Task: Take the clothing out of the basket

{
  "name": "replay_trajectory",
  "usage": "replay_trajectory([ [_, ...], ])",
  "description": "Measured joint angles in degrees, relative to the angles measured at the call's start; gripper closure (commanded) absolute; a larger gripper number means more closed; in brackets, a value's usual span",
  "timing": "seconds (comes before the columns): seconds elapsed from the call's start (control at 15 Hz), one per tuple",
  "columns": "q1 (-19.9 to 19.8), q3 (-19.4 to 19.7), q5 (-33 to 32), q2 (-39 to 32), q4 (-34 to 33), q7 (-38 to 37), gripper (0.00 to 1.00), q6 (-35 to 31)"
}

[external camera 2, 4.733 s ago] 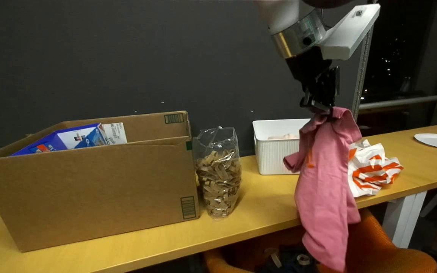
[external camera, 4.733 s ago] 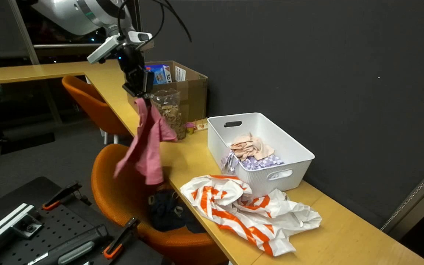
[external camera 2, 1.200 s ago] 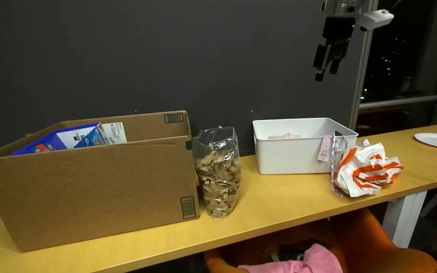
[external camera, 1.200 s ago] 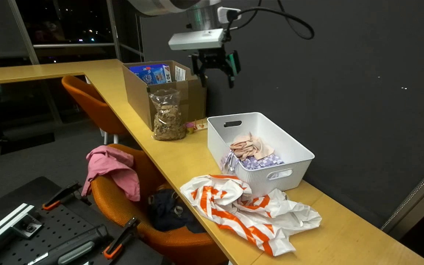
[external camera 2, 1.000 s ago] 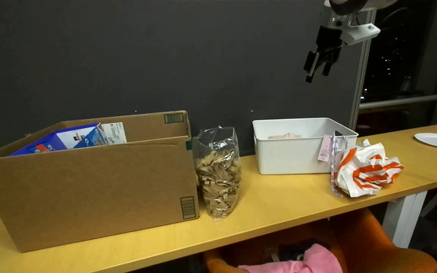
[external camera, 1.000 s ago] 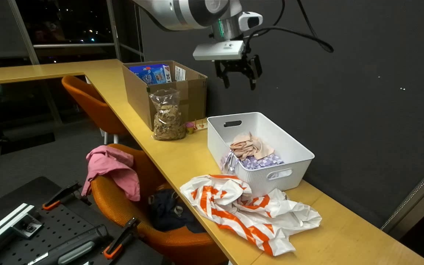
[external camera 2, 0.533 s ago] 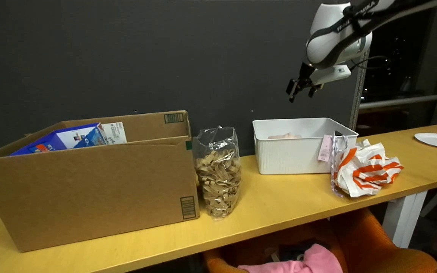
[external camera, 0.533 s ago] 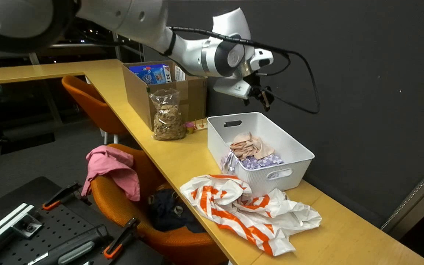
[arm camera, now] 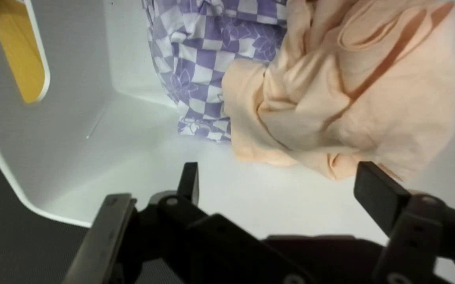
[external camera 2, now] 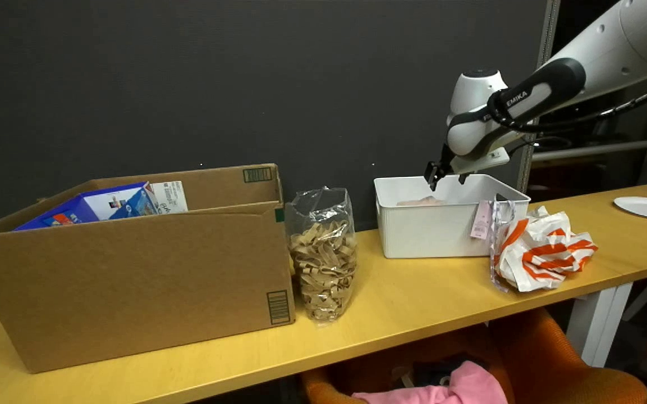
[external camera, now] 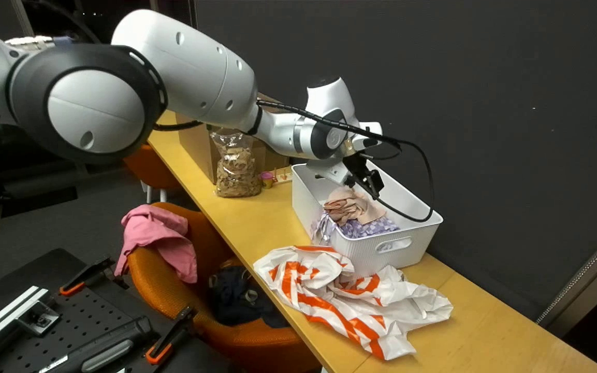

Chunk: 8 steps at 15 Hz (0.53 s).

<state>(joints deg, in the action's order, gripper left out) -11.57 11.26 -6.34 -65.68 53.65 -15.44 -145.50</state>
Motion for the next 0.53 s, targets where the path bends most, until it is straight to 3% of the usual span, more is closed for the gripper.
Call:
replay_trajectory([
  [0.4, 0.0, -0.4, 0.9, -6.4, -3.8, -0.2, 0.0, 0.0],
  [0.47, 0.0, -0.4, 1.3, -7.4, -4.6, -0.2, 0.2, 0.0],
  [0.53, -0.1, -0.4, 1.6, -8.2, -5.2, -0.2, 0.28, 0.1],
])
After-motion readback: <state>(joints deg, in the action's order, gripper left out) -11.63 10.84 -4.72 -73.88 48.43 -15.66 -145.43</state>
